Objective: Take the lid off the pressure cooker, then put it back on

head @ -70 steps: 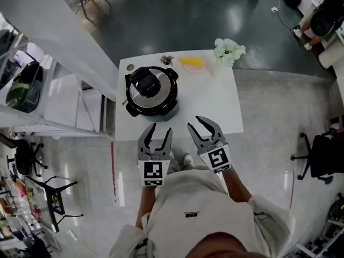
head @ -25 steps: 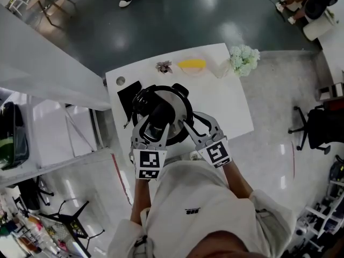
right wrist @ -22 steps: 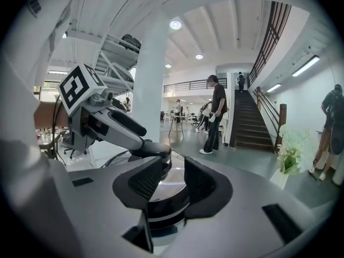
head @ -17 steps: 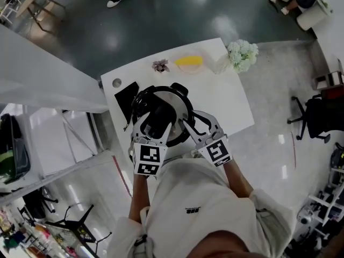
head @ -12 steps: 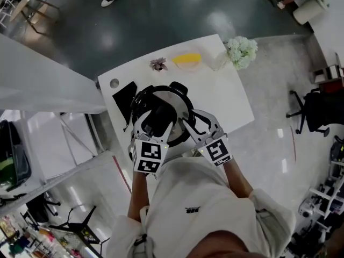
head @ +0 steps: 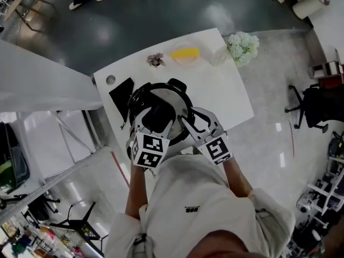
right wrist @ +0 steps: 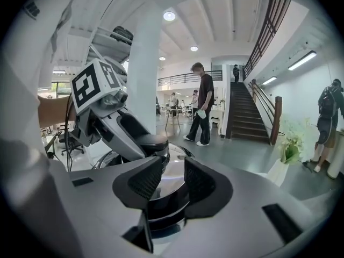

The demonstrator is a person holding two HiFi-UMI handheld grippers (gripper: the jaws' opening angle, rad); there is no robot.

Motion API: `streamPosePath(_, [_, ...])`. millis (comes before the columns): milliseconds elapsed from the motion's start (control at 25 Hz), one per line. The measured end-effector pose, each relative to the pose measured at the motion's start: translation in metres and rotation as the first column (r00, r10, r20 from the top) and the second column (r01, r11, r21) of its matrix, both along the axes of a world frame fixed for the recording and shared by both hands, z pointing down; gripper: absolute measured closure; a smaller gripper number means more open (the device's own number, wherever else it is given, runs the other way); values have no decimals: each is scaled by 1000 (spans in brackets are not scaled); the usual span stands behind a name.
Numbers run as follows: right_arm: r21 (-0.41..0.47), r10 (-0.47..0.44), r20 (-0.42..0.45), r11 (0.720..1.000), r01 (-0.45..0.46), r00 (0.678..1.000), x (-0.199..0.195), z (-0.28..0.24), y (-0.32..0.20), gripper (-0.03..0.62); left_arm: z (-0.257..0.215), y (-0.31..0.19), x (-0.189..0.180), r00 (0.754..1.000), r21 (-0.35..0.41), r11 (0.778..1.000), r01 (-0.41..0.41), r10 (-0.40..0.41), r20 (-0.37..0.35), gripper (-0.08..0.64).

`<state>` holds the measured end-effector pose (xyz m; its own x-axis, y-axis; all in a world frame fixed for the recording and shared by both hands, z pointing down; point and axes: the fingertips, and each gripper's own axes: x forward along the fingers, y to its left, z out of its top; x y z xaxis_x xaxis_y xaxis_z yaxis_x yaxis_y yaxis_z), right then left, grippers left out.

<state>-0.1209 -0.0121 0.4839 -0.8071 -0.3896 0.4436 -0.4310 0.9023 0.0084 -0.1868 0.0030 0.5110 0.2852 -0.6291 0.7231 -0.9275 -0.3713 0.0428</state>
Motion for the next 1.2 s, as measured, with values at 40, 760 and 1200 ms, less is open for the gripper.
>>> streamPosePath(40, [-2,-9,2,1000,9,1000,-1,1,-1,462,2,-1,0,1000,-8,1000,3,-3,4,250])
streamPosePath(760, [-32,-162,23,986,163,987,-2,3,-16,462,7,-2,4,999,-60,998,4,-6,-39,273])
streamPosePath(1200, [-26,-164,13,986,165,986,-5,3,-15,462,6,-1,3,999,-69,998,-5,3,-37,274])
